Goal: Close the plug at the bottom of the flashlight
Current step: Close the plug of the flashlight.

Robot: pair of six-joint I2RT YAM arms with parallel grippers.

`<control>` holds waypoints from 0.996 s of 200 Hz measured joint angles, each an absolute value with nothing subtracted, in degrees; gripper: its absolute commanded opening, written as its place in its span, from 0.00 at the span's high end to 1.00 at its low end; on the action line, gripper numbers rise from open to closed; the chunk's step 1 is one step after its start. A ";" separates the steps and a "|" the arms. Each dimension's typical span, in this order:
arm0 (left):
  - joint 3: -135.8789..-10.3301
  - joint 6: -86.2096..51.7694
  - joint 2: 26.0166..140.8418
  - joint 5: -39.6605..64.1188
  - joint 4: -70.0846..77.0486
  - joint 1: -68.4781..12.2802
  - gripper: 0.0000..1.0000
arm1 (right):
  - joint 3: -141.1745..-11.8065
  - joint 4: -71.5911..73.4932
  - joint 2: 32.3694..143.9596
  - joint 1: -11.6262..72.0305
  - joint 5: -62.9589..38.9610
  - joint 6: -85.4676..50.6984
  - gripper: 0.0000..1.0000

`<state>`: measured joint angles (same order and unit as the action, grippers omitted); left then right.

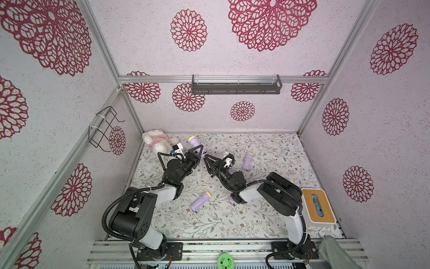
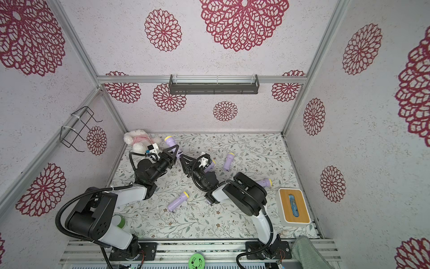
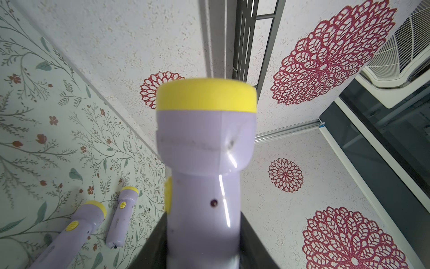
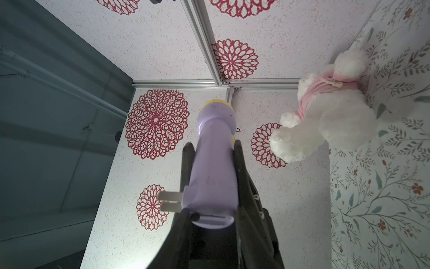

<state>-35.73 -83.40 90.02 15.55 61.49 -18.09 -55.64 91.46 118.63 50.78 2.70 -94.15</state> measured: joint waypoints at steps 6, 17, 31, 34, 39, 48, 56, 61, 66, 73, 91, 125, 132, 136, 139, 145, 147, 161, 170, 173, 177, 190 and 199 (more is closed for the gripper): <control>-35.73 -83.40 90.02 15.49 61.49 -18.09 1.00 | -55.72 91.46 118.69 50.81 2.81 -94.15 0.68; -35.73 -83.40 90.02 15.22 61.65 -18.09 1.00 | -55.99 91.48 118.87 50.81 2.83 -94.17 0.68; -35.73 -83.37 90.04 14.85 61.91 -18.09 1.00 | -56.31 91.55 119.07 50.81 2.85 -94.17 0.68; -35.73 -83.40 90.04 14.81 61.93 -18.09 1.00 | -56.38 91.55 119.09 50.81 2.85 -94.17 0.68; -35.73 -83.40 90.04 14.70 61.95 -18.09 1.00 | -56.42 91.57 119.13 50.81 2.87 -94.17 0.68; -35.73 -83.40 90.04 14.63 61.98 -18.09 1.00 | -56.42 91.57 119.13 50.81 2.90 -94.17 0.68; -35.73 -83.40 90.06 14.61 62.02 -18.09 1.00 | -56.45 91.57 119.13 50.81 2.92 -94.17 0.68; -35.73 -83.40 90.08 14.61 62.06 -18.09 1.00 | -56.45 91.57 119.13 50.81 2.92 -94.17 0.69; -35.73 -83.40 90.11 14.61 62.13 -18.11 1.00 | -56.45 91.59 119.13 50.81 2.92 -94.17 0.69; -35.73 -83.40 90.15 14.57 62.24 -18.11 1.00 | -56.45 91.59 119.13 50.81 2.94 -94.17 0.69; -35.73 -83.40 90.39 14.55 62.46 -18.13 1.00 | -56.45 91.57 119.13 50.81 3.01 -94.17 0.70; -35.73 -83.40 90.65 14.33 63.02 -18.17 1.00 | -56.45 91.66 119.15 50.83 3.03 -94.19 0.71; -35.73 -83.40 90.67 14.31 63.11 -18.17 1.00 | -56.45 91.68 119.15 50.83 3.05 -94.17 0.71; -35.73 -83.40 90.67 14.28 63.11 -18.17 1.00 | -56.45 91.68 119.15 50.83 3.05 -94.19 0.71; -35.73 -83.40 90.67 14.26 63.13 -18.17 1.00 | -56.45 91.70 119.15 50.83 3.05 -94.17 0.71; -35.73 -83.40 90.67 14.26 63.16 -18.20 1.00 | -56.45 91.72 119.15 50.83 3.05 -94.17 0.71; -35.73 -83.40 90.67 14.26 63.16 -18.20 1.00 | -56.45 91.72 119.15 50.83 3.05 -94.17 0.71; -35.73 -83.40 90.67 14.22 63.40 -18.35 1.00 | -56.47 91.72 119.26 50.83 3.09 -94.17 0.71; -35.73 -83.40 90.67 14.20 63.48 -18.37 1.00 | -56.47 91.68 119.26 50.83 3.07 -94.17 0.70; -35.73 -83.40 90.67 14.20 63.53 -18.37 1.00 | -56.47 91.68 119.26 50.85 3.07 -94.17 0.70; -35.73 -83.40 90.67 14.20 63.57 -18.39 1.00 | -56.47 91.70 119.28 50.85 3.09 -94.19 0.69; -35.73 -83.40 90.67 14.22 63.70 -18.41 1.00 | -56.47 91.64 119.28 50.96 3.09 -94.19 0.65; -35.73 -83.40 90.67 14.17 63.83 -18.48 1.00 | -56.47 91.59 119.31 50.94 3.11 -94.37 0.62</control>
<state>-35.73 -83.40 90.67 14.17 63.83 -18.48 -56.47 91.59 119.31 50.94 3.11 -94.37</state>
